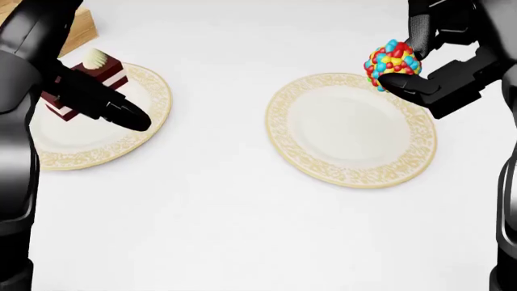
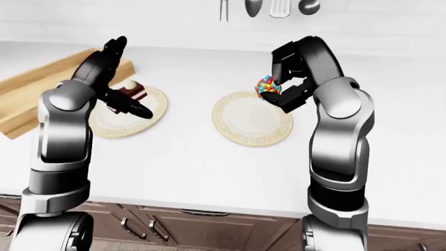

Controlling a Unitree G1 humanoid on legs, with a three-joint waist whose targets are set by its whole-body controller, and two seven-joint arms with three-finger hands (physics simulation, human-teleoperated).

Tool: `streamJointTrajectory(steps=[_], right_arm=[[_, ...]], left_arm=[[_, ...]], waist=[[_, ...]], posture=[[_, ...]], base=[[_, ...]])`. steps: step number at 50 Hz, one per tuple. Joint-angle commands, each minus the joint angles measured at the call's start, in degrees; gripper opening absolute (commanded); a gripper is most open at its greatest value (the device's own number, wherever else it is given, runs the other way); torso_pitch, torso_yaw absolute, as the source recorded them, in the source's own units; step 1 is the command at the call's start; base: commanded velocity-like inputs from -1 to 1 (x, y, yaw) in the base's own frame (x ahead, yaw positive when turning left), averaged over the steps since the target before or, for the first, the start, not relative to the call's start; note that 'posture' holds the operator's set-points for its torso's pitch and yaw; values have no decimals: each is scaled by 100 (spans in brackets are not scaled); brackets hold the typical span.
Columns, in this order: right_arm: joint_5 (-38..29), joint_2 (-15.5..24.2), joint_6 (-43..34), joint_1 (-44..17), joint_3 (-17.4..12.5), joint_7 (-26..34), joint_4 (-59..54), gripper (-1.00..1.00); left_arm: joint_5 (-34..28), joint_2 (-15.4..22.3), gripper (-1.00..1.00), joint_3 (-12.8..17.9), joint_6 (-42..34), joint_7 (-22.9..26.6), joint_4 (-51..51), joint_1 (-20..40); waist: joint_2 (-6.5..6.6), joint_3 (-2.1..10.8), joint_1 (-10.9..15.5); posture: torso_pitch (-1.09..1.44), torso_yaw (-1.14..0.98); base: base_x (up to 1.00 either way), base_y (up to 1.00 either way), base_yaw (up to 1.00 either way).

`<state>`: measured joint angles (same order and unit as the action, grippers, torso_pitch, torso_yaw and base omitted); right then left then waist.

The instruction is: Move the dessert items from the plate to the tray.

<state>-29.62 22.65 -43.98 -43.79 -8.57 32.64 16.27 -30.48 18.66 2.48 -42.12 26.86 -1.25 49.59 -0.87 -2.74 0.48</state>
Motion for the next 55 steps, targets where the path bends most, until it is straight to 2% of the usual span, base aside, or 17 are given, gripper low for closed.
streamJointTrajectory(steps=[1,8,16,26,38,41,55], right_arm=[[-26,52,204,-147,-67,-134,83,-100],[-17,14,249,-100,-73,-167,71,-100],[31,30,198,-104,-113,-162,111,-100],[98,52,191,-101,-100,-210,93,-100],[159,-9,307,9,-93,-312,29,-100],[184,-12,356,15,-103,-341,-24,-100],[245,-44,473,144,-114,-441,-63,-100]], left_arm=[[-344,68,100,129,259,44,177,281],[-832,48,100,130,506,180,-475,431],[-1069,36,100,161,591,235,-900,555],[-1114,54,100,209,973,-40,-1564,514],[-906,146,100,259,1306,-497,-2535,772],[-859,125,84,230,1322,-568,-2694,831],[-755,122,60,204,1546,-818,-3032,710]], waist=[[2,190,11],[1,196,-5],[1,215,-8],[-2,232,-12],[5,251,-14],[8,259,-16],[26,266,-15]], posture=[[0,0],[0,0],[0,0],[0,0],[0,0],[0,0],[0,0]], base=[[0,0,0],[0,0,0],[0,0,0],[0,0,0],[0,0,0],[0,0,0],[0,0,0]])
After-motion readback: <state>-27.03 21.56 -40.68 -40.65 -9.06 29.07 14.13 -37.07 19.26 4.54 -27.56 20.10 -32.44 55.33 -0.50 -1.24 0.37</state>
